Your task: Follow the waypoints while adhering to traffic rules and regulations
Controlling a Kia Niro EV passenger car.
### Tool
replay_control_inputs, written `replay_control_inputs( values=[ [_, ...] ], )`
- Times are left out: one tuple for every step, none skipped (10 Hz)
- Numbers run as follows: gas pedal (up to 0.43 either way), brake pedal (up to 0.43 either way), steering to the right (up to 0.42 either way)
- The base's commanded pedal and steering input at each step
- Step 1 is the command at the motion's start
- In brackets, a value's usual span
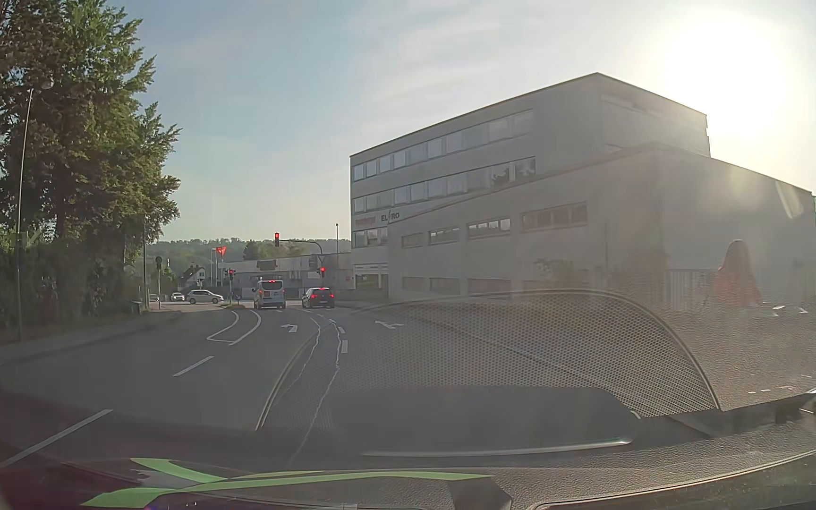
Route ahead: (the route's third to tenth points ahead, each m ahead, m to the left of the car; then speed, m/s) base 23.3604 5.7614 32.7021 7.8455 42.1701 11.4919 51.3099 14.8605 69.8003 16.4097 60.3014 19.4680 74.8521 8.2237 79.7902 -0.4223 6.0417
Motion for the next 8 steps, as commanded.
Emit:
replay_control_inputs(
  values=[
    [0.0,0.0,-0.042],
    [0.0,0.0,-0.04],
    [0.0,0.0,-0.039],
    [0.0,0.0,-0.039],
    [0.0,0.0,-0.04],
    [0.0,0.0,-0.042],
    [0.0,0.0,-0.045],
    [0.0,0.0,-0.047]
  ],
)
